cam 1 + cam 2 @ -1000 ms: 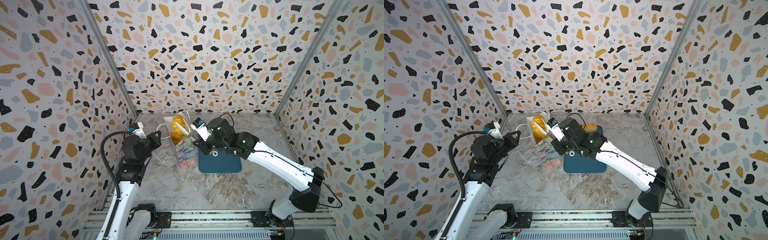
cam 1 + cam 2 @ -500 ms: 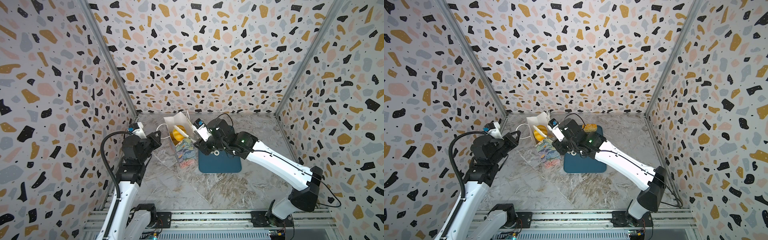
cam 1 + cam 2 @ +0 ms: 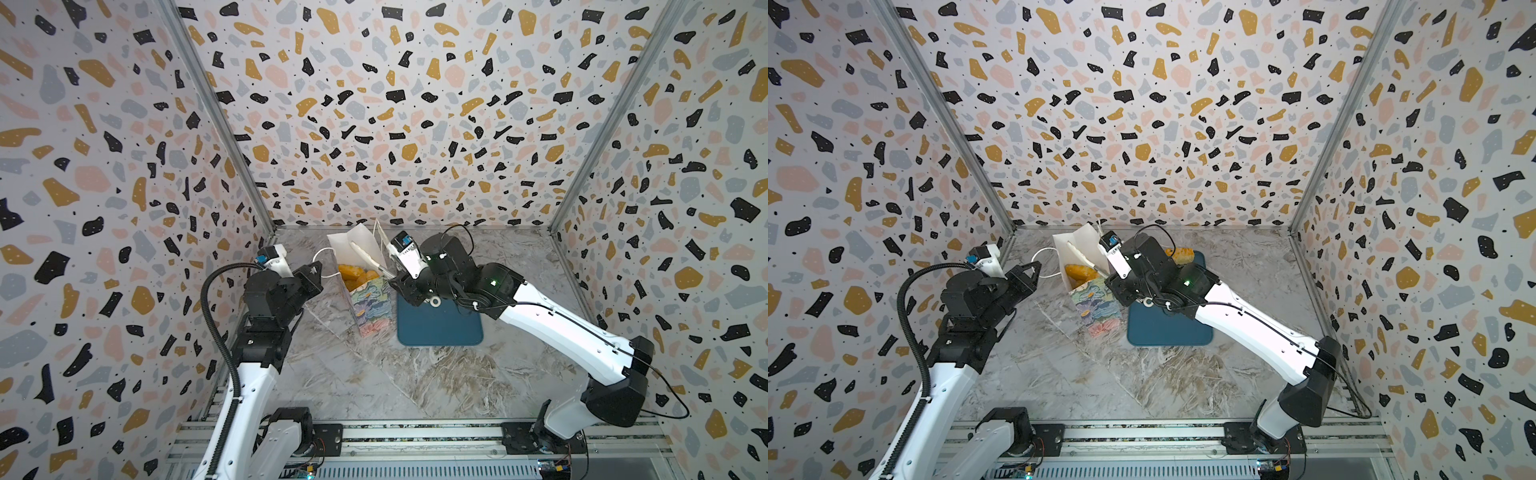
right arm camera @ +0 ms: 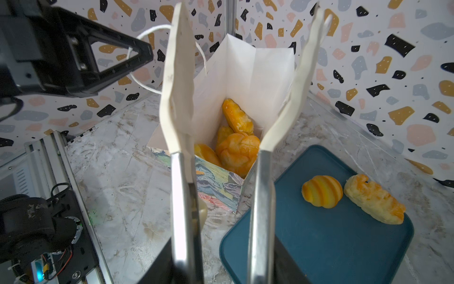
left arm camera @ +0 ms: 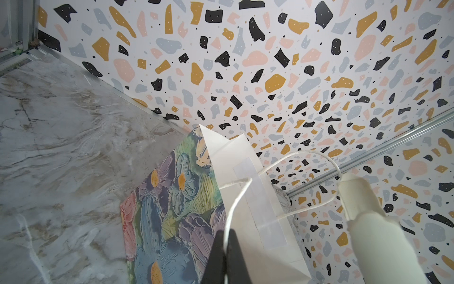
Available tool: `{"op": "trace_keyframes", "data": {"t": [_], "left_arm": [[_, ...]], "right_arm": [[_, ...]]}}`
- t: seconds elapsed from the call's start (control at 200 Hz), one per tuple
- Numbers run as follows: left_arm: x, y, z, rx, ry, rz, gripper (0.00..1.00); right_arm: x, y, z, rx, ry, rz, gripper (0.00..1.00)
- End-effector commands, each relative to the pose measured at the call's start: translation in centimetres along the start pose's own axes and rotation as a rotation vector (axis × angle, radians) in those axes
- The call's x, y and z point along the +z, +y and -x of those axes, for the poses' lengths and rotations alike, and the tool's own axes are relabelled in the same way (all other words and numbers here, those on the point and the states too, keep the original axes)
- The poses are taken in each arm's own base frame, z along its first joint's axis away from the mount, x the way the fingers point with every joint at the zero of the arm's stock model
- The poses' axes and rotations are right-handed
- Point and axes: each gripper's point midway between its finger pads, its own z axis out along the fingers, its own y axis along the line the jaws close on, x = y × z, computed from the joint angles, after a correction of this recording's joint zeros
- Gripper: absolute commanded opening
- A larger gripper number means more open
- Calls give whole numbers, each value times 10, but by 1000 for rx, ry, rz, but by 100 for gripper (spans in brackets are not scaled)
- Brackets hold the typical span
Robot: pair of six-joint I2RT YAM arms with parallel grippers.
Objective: Pack bread into a paper bag
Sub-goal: Place the bread in the paper bag.
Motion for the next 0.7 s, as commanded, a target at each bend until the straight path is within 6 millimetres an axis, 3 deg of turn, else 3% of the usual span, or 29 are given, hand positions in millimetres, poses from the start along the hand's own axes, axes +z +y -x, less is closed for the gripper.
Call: {"op": "trace_keyframes", "data": {"t": [0.0,0.36,0.696], "left_arm": [[-2,2,2,9,-21,5,0],[-3,-7,8,12,-27,-20,0],[-4,-8,8,4,-29,-27,0]], "right_arm": [[-37,-4,32,25,-142,-19,48],[-55,-14,28,67,-193,-37,48],[-67,-40,15,124,-212,-62,48]]}}
